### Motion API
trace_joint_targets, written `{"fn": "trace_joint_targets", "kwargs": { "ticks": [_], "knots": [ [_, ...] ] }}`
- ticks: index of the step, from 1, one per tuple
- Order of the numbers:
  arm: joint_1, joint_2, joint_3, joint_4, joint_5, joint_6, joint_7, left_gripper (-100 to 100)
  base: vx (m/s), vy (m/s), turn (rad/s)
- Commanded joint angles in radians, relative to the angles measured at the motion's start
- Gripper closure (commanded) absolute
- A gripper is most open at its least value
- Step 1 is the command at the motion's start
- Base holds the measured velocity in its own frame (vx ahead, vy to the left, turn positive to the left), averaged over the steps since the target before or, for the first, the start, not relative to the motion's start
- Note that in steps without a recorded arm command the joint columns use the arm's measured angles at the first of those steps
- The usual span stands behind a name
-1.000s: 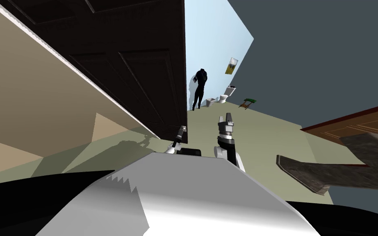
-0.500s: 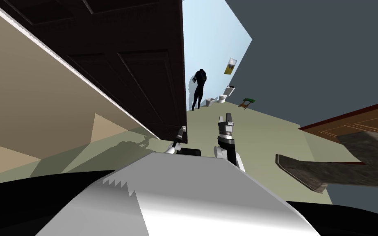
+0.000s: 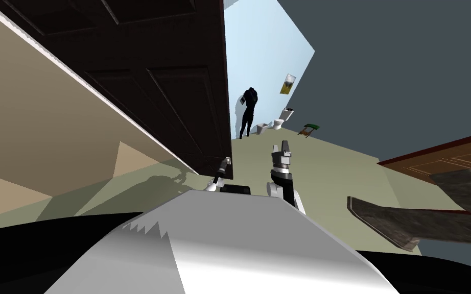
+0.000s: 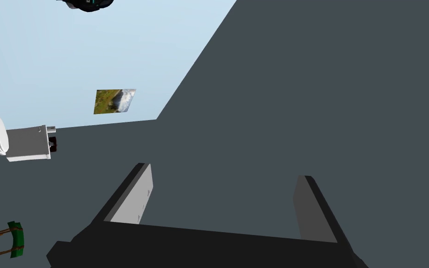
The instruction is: Push the door open
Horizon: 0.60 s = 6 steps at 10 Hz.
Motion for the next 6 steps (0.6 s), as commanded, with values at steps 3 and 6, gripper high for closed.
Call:
{"fn": "trace_joint_targets", "kwargs": {
  "ticks": [3, 6],
  "knots": [
    [0.010, 0.017, 0.006, -0.024, 0.007, 0.008, -0.012, -100, -0.026, -0.006, 0.084],
    [0.012, -0.015, 0.001, -0.035, 0.010, 0.012, -0.023, -100, -0.211, 0.053, 0.060]
  ]
}}
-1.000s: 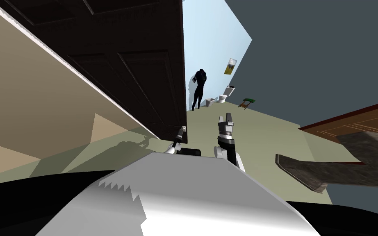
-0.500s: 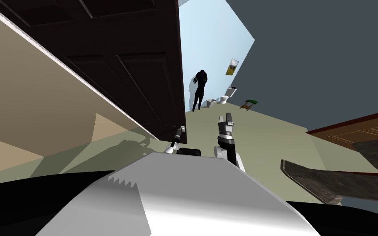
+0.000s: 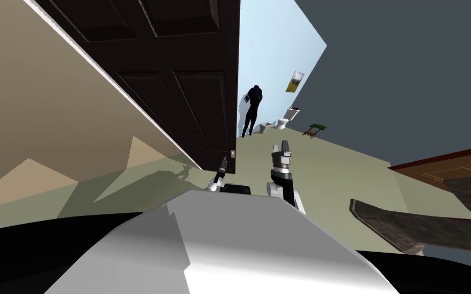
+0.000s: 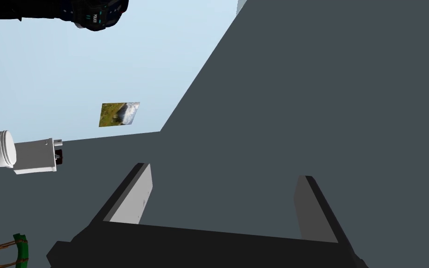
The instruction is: Push the door open
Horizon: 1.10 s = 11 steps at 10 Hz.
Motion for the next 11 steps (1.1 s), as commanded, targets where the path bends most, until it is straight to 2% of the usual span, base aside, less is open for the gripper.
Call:
{"fn": "trace_joint_targets", "kwargs": {
  "ticks": [1, 2, 3, 4, 5, 6, 10, 11],
  "knots": [
    [0.012, -0.021, -0.003, -0.025, 0.000, 0.011, -0.008, -100, -0.229, -0.009, 0.042],
    [0.012, -0.035, -0.004, -0.027, 0.001, 0.012, -0.010, -100, -0.223, -0.027, 0.026],
    [0.012, -0.035, -0.004, -0.048, 0.001, 0.012, -0.010, -100, -0.143, -0.045, 0.005],
    [0.012, -0.035, -0.004, -0.027, 0.001, 0.012, -0.010, -100, -0.036, -0.034, -0.006],
    [0.019, -0.033, -0.005, -0.043, 0.000, 0.017, -0.011, -100, -0.010, -0.014, -0.001],
    [0.019, -0.010, -0.004, -0.038, 0.002, 0.010, -0.011, -100, 0.075, 0.022, -0.013],
    [0.024, 0.024, -0.002, -0.034, 0.006, -0.006, -0.011, -100, 0.201, -0.011, -0.026],
    [0.025, 0.024, -0.002, -0.033, 0.007, -0.011, -0.011, -100, 0.248, -0.076, -0.038]
  ]
}}
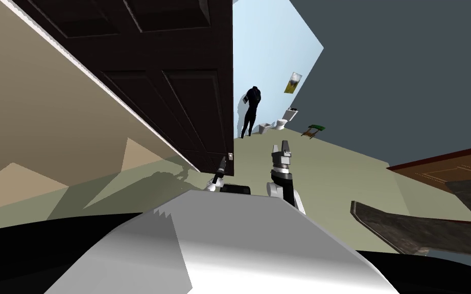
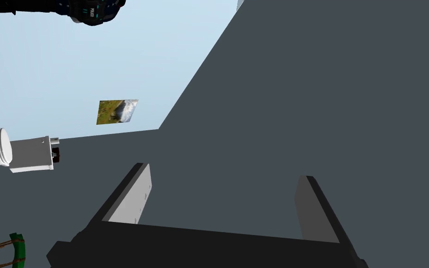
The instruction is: Push the door open
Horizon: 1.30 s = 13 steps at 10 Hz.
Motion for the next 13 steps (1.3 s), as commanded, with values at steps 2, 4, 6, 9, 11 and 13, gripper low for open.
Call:
{"fn": "trace_joint_targets", "kwargs": {
  "ticks": [2, 4, 6, 9, 11, 13],
  "knots": [
    [0.010, -0.017, 0.002, -0.006, 0.004, -0.011, -0.001, -100, 0.241, -0.081, -0.043],
    [0.012, -0.026, 0.002, -0.005, 0.004, -0.012, -0.001, -100, 0.178, -0.058, -0.001],
    [0.012, -0.026, 0.002, -0.005, 0.004, -0.012, -0.001, 100, -0.028, 0.008, -0.018],
    [0.012, -0.026, 0.002, -0.005, 0.004, -0.012, -0.001, 100, -0.017, 0.005, -0.003],
    [0.009, -0.006, 0.021, -0.003, 0.017, -0.006, -0.008, 100, 0.039, -0.034, 0.036],
    [0.006, 0.004, 0.036, -0.003, 0.027, -0.004, -0.012, 100, 0.159, -0.089, 0.077]
  ]
}}
